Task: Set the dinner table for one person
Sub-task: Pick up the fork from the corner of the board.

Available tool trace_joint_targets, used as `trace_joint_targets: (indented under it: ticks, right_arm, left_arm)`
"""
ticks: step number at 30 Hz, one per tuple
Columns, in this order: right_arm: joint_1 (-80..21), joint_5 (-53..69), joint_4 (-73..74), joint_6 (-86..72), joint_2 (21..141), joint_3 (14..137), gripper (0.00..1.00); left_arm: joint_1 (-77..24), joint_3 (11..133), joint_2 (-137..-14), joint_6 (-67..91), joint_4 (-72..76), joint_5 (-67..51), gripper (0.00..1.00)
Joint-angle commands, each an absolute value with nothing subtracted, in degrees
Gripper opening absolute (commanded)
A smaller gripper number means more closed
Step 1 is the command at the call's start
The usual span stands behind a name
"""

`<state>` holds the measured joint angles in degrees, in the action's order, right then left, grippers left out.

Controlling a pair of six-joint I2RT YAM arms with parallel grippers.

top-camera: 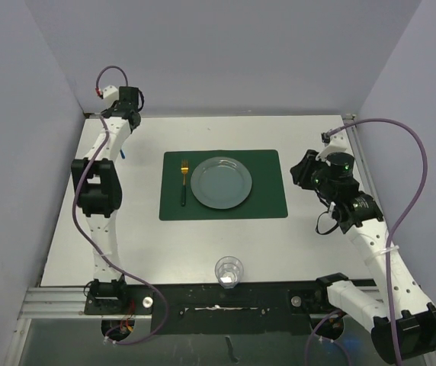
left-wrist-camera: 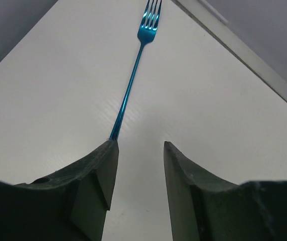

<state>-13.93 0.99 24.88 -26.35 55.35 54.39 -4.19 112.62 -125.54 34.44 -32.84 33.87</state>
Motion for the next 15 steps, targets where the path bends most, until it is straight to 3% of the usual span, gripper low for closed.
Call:
trace_joint_targets:
  ticks: [1,6,15]
  right_arm:
    - [-14.3,-0.8,25.1,-25.2,53.6,53.4,0.25]
    - [-14.4,-1.0,24.6,-24.5,54.6,52.8,0.25]
    - [-14.3,-0.1,23.1,-23.8,56.7,51.0,0.25]
  left_arm:
    - [-4.2,126.7,-133.2,36.1,-40.2,41.2,0.40]
    - [-4.3,135.1,-140.0,40.1,-45.0,45.9,0.40]
    - [-3.1,131.7,-143.6,43.3,-42.3,47.3,0.40]
